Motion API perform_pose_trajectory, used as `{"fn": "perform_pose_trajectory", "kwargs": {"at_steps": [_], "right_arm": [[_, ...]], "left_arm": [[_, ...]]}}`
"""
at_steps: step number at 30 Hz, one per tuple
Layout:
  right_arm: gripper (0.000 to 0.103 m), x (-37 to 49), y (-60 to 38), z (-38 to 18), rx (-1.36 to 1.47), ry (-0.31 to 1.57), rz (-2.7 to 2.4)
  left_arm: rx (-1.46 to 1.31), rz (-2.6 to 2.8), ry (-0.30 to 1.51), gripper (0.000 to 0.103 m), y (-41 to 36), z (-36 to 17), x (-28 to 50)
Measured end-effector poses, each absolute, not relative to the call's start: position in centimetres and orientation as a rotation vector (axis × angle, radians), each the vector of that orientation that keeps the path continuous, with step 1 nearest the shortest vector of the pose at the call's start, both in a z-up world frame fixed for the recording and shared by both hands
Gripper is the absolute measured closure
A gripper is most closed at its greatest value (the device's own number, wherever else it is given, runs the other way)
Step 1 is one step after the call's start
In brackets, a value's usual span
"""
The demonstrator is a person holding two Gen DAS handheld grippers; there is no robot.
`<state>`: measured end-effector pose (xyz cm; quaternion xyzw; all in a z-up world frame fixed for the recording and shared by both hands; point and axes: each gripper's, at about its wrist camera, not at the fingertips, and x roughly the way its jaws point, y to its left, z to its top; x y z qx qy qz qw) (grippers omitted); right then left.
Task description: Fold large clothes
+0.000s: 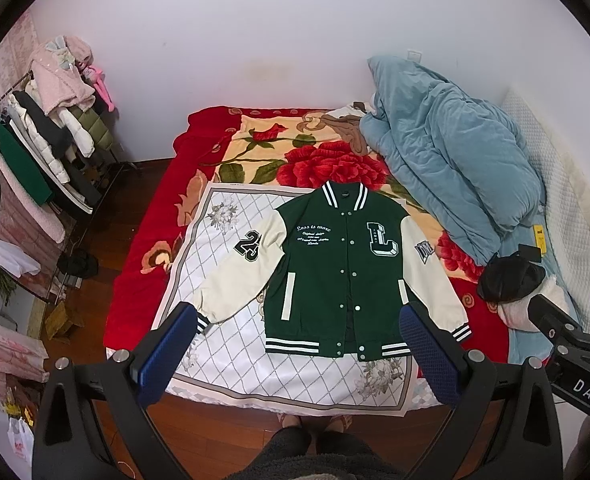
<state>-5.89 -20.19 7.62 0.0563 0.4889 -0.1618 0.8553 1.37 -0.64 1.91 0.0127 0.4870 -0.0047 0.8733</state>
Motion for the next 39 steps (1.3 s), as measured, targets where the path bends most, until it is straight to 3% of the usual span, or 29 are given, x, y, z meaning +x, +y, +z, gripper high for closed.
{"fn": "perform_pose_trajectory", "kwargs": {"at_steps": [8, 14, 17, 20, 24, 29, 36, 38, 39], "right_arm": [[0.000, -2.9, -21.2, 8.1, 0.195, 1.039, -0.369], [0.000, 0.4, -25.0, 1.5, 0.263, 1.049, -0.503], [0.000, 2.0, -28.2, -5.1, 0.335, 1.106, -0.540], [0.013, 3.8, -30.7, -13.5, 0.406, 1.206, -0.535], [0.013, 6.9, -32.5, -26.3, 0.546, 1.358, -0.437], [0.013, 12.1, -29.2, -42.3, 0.590, 1.520, -0.258], [0.015, 18.3, -22.0, -57.7, 0.403, 1.629, -0.183], [0.038, 18.7, -20.8, -60.8, 0.358, 1.669, -0.212], [0.058, 18.7, -20.5, -61.5, 0.332, 1.665, -0.244]], "left_arm": [[0.066, -0.008, 0.991, 0.000, -1.0, 0.9, 3.9], [0.134, 0.052, 0.947, 0.000, -0.2, -4.6, 9.2], [0.178, 0.106, 0.961, 0.000, -0.4, -10.4, 12.8], [0.232, 0.171, 1.014, 0.000, -0.5, -17.4, 15.5], [0.274, 0.252, 1.145, 0.000, -0.3, -27.0, 17.8], [0.360, 0.347, 1.270, 0.000, -0.9, -39.8, 18.4], [0.419, 0.401, 1.427, 0.000, -0.3, -53.7, 18.1], [0.429, 0.389, 1.442, 0.000, -0.6, -55.8, 17.8], [0.433, 0.379, 1.446, 0.000, -0.7, -56.5, 17.7]]}}
